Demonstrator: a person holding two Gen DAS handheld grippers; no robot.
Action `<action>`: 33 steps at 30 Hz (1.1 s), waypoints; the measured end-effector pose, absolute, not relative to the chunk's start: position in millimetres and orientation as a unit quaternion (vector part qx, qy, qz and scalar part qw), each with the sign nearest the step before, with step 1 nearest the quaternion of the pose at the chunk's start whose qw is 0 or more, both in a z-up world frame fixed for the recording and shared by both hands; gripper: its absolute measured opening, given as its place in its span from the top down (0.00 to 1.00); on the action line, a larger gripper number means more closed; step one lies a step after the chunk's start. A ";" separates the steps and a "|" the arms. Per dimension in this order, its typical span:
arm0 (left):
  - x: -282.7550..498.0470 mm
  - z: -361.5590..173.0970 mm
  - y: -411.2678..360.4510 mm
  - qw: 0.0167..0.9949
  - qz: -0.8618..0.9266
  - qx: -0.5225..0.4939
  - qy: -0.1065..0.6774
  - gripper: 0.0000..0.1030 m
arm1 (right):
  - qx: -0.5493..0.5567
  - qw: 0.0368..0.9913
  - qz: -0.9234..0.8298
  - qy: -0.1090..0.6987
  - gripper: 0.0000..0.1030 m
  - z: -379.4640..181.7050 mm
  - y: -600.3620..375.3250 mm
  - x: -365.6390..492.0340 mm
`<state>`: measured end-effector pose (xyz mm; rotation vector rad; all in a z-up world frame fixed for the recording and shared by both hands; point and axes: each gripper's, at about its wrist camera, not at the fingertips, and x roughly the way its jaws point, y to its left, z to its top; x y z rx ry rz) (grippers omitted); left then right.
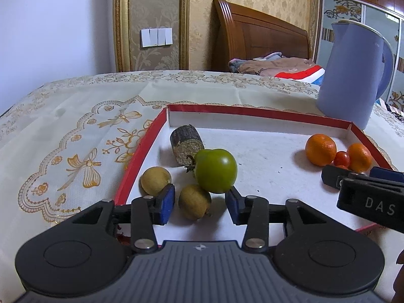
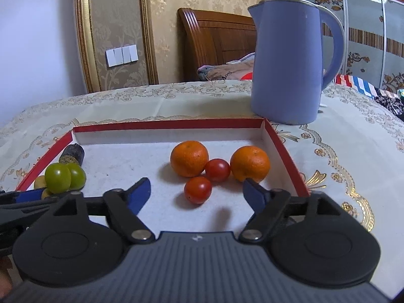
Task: Organize fruits
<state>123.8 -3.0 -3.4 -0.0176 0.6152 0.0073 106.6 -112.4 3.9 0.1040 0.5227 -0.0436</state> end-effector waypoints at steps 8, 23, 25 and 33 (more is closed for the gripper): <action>109.1 4.1 -4.9 0.962 0.014 0.006 0.272 0.40 | 0.057 0.969 -0.024 0.238 0.15 7.4 -115.3 90.8; 68.6 12.2 10.7 0.967 0.001 -0.014 0.255 0.35 | 0.077 0.975 -0.009 0.207 0.08 10.3 -123.7 39.2; 65.1 12.0 9.5 0.967 -0.003 -0.008 0.254 0.35 | 0.078 0.976 -0.013 0.204 0.07 10.1 -124.9 33.4; 52.9 11.8 5.6 0.967 -0.020 -0.002 0.252 0.28 | 0.066 0.974 -0.004 0.216 0.03 5.4 -121.9 21.1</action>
